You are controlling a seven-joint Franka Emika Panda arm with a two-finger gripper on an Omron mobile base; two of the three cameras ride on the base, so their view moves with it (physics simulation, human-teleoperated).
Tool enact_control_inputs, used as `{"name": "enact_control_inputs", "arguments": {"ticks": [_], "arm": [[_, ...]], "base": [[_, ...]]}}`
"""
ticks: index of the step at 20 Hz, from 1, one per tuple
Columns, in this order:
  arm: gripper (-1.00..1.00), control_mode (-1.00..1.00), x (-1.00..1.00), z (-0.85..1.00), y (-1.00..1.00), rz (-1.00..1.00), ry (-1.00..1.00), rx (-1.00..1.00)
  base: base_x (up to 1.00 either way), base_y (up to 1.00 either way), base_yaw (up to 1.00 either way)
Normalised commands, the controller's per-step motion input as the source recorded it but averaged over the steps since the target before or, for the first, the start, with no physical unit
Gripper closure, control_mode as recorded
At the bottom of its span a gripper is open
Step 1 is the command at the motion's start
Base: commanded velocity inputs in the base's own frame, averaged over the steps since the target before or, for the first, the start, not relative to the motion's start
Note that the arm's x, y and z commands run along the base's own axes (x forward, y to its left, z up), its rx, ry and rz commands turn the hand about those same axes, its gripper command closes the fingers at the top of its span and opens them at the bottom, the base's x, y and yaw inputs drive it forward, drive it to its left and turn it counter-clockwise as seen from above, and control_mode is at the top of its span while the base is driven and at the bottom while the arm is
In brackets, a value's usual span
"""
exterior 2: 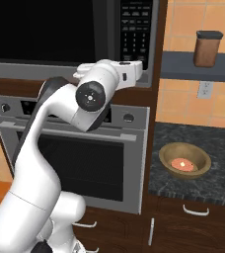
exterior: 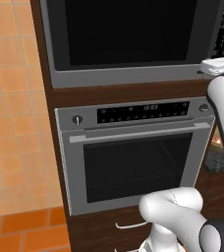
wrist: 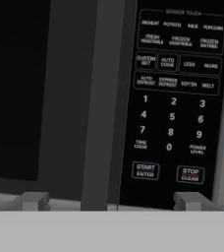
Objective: Open the microwave, place the bowl with waffle inside the microwave, then close the microwave door and turn it on.
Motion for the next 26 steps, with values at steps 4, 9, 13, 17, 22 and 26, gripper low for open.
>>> {"name": "enact_control_inputs", "arguments": {"ticks": [4, 9, 13, 17, 22, 26], "arm": [[-1.0, -1.0, 0.1, 0.0, 0.16, 0.0, 0.0, 0.01], [-1.0, -1.0, 0.0, 0.0, 0.05, -0.06, 0.0, 0.09], [-1.0, -1.0, 0.08, 0.0, 0.0, -0.06, 0.0, 0.07], [-1.0, -1.0, 0.0, 0.01, 0.09, 0.01, 0.01, 0.0], [-1.0, -1.0, 0.01, 0.0, 0.07, 0.05, 0.0, 0.0], [-1.0, -1.0, 0.16, 0.0, 0.0, 0.0, 0.02, 0.0]], "base": [[0.0, 0.0, 0.0], [0.0, 0.0, 0.0], [0.0, 0.0, 0.0], [0.0, 0.0, 0.0], [0.0, 0.0, 0.0], [0.0, 0.0, 0.0]]}}
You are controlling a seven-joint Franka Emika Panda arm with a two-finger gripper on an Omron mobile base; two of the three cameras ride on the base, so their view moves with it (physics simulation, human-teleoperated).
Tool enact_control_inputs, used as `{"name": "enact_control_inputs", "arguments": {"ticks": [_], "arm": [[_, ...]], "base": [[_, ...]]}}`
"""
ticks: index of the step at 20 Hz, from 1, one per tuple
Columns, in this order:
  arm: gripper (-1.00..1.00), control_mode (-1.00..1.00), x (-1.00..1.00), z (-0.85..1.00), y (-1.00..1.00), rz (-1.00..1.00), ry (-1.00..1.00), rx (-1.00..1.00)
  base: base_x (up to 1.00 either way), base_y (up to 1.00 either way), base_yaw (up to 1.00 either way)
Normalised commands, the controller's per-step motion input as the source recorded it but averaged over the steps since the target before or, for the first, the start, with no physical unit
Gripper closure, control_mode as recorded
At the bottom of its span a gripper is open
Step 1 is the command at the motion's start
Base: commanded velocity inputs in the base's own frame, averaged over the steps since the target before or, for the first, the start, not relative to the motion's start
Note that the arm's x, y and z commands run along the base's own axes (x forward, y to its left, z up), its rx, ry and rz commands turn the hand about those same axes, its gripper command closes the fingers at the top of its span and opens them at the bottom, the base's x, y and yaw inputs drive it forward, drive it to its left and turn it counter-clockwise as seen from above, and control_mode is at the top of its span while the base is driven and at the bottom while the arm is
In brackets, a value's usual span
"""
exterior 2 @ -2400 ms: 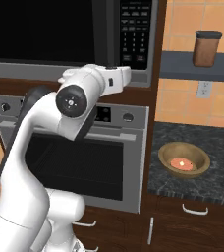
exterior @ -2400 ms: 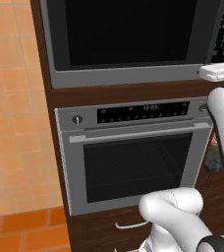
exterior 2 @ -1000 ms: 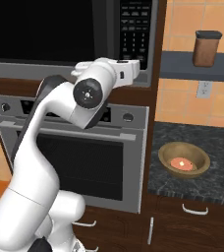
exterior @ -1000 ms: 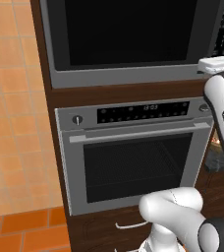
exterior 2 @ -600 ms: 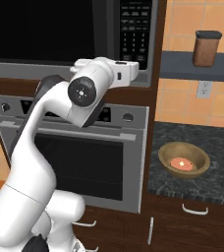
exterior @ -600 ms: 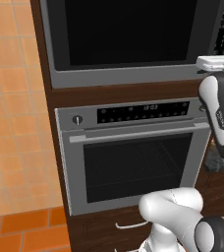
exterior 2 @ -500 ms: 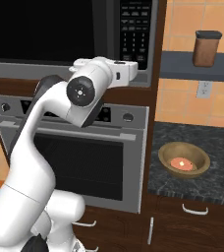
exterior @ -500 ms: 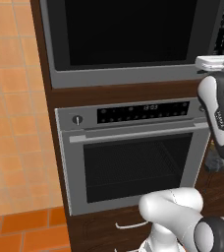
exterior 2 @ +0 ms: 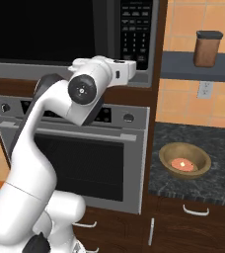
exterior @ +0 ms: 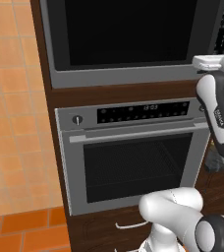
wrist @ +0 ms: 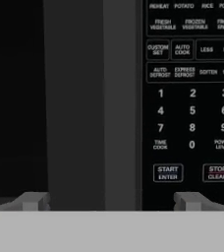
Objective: Open the microwave, place the bowl with waffle inside the microwave, then close the microwave door and turn it on.
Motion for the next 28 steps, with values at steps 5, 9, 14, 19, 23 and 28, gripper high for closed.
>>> {"name": "enact_control_inputs", "arguments": {"ticks": [5, 9, 14, 19, 23, 28], "arm": [[-1.0, -1.0, 0.22, 0.0, -0.02, 0.0, 0.03, 0.0], [-1.0, -1.0, 0.21, 0.0, 0.0, 0.0, 0.04, 0.0], [-1.0, -1.0, 0.16, 0.0, 0.0, 0.0, 0.03, 0.0], [-1.0, -1.0, 0.01, 0.0, 0.0, 0.0, 0.0, 0.0], [-1.0, -1.0, 0.06, 0.0, 0.0, 0.0, 0.0, 0.0], [-1.0, -1.0, 0.0, 0.0, 0.0, 0.0, 0.0, 0.0]], "base": [[0.0, 0.0, 0.0], [0.0, 0.0, 0.0], [0.0, 0.0, 0.0], [0.0, 0.0, 0.0], [0.0, 0.0, 0.0], [0.0, 0.0, 0.0]]}}
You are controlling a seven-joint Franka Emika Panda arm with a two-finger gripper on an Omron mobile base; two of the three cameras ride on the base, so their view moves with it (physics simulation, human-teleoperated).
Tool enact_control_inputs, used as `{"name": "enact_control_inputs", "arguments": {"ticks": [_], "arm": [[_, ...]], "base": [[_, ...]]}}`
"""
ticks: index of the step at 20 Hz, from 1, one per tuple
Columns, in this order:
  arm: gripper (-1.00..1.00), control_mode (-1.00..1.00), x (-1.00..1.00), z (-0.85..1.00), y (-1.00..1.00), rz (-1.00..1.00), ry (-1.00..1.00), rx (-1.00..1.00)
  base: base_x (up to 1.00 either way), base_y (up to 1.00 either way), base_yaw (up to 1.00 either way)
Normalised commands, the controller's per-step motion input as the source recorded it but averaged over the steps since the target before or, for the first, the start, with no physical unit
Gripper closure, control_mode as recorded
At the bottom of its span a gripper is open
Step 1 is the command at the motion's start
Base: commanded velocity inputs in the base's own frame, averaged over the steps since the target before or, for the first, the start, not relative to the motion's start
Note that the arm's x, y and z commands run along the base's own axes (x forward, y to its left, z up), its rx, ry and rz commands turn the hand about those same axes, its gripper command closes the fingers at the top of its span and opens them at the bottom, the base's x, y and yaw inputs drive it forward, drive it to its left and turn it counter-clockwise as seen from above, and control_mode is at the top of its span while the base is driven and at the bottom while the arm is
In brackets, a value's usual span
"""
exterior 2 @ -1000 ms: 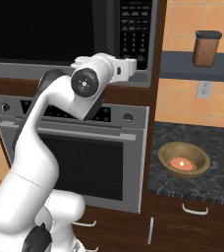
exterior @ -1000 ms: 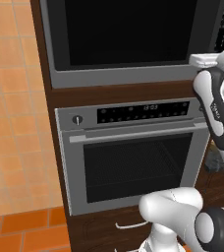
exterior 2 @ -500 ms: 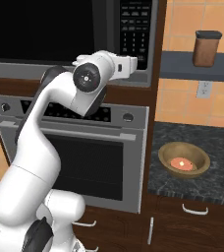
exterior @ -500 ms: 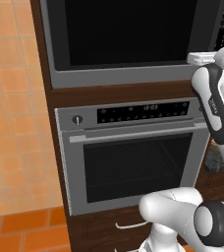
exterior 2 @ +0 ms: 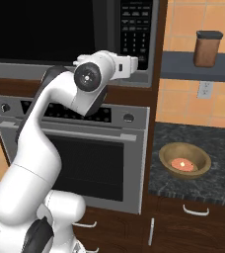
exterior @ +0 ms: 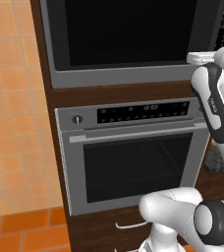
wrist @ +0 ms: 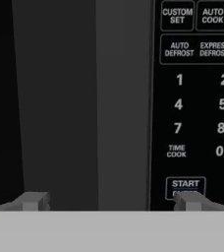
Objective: Open the microwave, place the bowl with waffle inside the microwave, then close the microwave door and turn it on.
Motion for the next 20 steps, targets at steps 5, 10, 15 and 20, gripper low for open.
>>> {"name": "enact_control_inputs", "arguments": {"ticks": [5, 10, 15, 20], "arm": [[1.0, -1.0, 0.0, 0.0, 0.0, 0.0, 0.0, 0.0], [1.0, -1.0, 0.0, 0.0, 0.0, 0.0, 0.0, 0.0], [1.0, -1.0, -0.01, 0.0, 0.0, 0.0, 0.0, 0.0], [1.0, -1.0, -0.75, 0.0, 0.02, 0.0, 0.0, 0.0]], "base": [[0.0, 0.0, 0.0], [0.0, 0.0, 0.0], [0.0, 0.0, 0.0], [0.0, 0.0, 0.0]]}}
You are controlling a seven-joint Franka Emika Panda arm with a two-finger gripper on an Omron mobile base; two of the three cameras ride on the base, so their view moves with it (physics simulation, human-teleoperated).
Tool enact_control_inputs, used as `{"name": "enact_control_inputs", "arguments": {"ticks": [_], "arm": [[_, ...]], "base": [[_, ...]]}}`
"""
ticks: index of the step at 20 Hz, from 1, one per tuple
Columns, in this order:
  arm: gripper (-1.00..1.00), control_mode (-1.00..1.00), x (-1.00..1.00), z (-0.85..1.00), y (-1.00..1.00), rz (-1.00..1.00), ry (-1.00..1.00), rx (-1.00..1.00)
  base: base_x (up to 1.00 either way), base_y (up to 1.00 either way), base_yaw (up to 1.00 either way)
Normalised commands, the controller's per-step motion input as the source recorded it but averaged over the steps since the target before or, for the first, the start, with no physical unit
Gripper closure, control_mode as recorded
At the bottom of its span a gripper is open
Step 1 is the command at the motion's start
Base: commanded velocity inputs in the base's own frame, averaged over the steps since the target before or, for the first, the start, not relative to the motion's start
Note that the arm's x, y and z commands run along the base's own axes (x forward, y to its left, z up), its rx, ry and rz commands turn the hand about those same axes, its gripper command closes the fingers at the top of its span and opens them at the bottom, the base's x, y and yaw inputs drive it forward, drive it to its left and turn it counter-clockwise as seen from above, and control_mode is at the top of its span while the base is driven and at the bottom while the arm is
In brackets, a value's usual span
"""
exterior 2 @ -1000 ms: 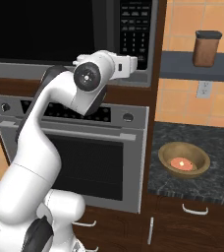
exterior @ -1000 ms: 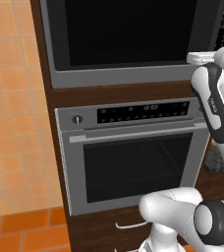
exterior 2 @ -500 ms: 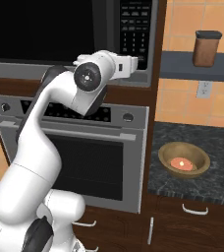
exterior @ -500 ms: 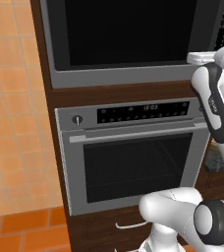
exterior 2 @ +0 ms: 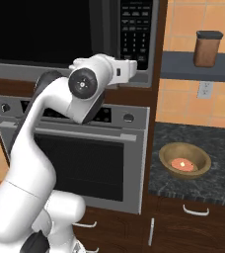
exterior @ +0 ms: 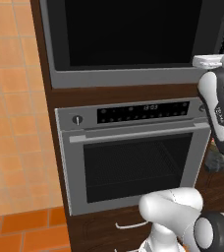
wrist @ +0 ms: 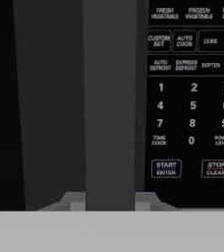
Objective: Open the microwave, place the bowl with waffle inside the microwave, then close the microwave door and turn it on.
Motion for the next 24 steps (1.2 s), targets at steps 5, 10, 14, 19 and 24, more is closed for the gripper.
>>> {"name": "enact_control_inputs", "arguments": {"ticks": [5, 10, 14, 19, 24], "arm": [[1.0, -1.0, -1.0, -0.02, 0.16, 0.0, 0.0, 0.0], [1.0, -1.0, -1.0, -0.01, 0.12, 0.0, 0.0, 0.0], [1.0, -1.0, -1.0, -0.04, 0.13, 0.0, 0.0, 0.0], [1.0, -1.0, -1.0, -0.01, 0.15, 0.0, 0.0, -0.02], [1.0, -1.0, -0.74, -0.01, 0.15, 0.0, 0.0, -0.02]], "base": [[0.0, 0.0, 0.0], [0.0, 0.0, 0.0], [0.0, 0.0, 0.0], [0.0, 0.0, 0.0], [0.0, 0.0, 0.0]]}}
